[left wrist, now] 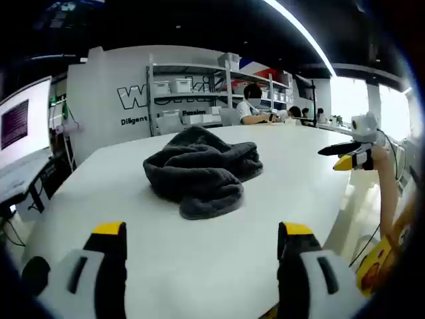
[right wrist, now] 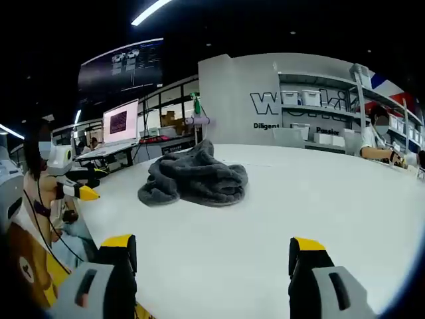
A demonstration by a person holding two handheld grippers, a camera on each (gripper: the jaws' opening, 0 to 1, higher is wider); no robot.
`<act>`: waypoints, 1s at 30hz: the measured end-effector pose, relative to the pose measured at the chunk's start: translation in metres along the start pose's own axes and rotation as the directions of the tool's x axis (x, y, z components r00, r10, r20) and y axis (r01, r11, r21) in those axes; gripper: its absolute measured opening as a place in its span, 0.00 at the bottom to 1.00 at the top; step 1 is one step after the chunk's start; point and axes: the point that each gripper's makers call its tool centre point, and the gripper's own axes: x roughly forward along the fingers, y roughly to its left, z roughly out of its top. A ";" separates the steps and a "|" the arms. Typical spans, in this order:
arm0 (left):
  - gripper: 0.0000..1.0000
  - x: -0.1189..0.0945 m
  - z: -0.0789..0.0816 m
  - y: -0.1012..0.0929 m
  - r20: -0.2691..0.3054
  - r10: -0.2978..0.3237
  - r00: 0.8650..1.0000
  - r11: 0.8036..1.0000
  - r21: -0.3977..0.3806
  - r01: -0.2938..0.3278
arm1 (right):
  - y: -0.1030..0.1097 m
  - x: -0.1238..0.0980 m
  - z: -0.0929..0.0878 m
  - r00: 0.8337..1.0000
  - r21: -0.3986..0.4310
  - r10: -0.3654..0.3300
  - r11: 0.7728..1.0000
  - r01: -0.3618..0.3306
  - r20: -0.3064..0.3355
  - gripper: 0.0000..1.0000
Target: Fold the towel on the table until its edges align and the towel forms a compact rectangular stack.
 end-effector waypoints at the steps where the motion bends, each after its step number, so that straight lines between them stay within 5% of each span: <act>1: 0.99 0.000 0.000 0.000 0.000 0.000 1.000 1.000 0.000 0.000 | 0.000 0.000 0.000 1.000 0.002 -0.001 1.000 0.001 0.001 1.00; 30: 0.99 -0.002 -0.003 -0.001 -0.005 0.001 1.000 1.000 -0.003 -0.001 | 0.001 -0.003 -0.001 1.000 0.006 0.001 1.000 -0.001 0.005 1.00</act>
